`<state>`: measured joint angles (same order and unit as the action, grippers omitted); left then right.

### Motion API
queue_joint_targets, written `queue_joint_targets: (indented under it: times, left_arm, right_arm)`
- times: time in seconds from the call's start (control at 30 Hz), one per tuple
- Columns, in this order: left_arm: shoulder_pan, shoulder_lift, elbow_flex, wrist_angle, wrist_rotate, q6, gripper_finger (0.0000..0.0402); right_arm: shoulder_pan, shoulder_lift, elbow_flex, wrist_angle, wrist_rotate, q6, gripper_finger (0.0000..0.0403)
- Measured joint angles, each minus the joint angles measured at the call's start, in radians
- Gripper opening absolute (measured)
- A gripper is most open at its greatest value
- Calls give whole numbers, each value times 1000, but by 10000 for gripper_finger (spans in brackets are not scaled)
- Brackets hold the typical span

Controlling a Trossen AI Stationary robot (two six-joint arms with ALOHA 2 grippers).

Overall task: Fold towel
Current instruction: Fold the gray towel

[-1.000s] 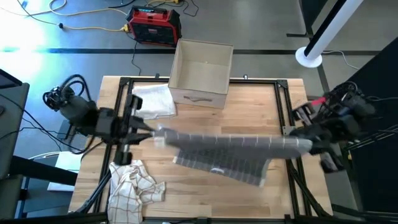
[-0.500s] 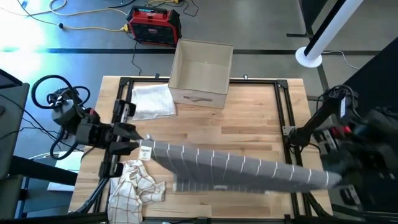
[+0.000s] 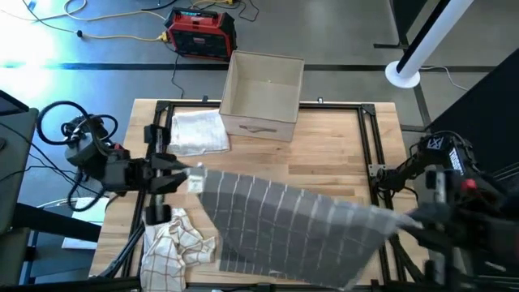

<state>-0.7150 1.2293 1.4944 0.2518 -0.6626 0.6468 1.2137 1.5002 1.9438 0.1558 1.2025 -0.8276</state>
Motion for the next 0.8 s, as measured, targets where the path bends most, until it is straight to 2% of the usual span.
queue_joint_targets:
  times: [0.07,0.2,0.4,0.53,0.63,0.8]
  left_arm:
    - [15,0,0,-52,-41,12,0]
    - [52,0,-1,-158,-54,16,0]
    - [132,4,-43,-296,-54,-2,0]
    - [198,6,-78,-340,-55,56,0]
    - [254,6,-93,-336,-63,135,0]
    - [352,-1,-93,-334,-63,201,0]
  right_arm:
    - [-10,-18,-38,-44,99,60,0]
    - [-20,-83,-145,-153,192,200,0]
    - [-22,-254,-366,-380,296,478,0]
    - [-22,-394,-516,-534,309,650,0]
    - [-22,-491,-596,-563,309,668,0]
    - [-22,-622,-667,-562,309,570,0]
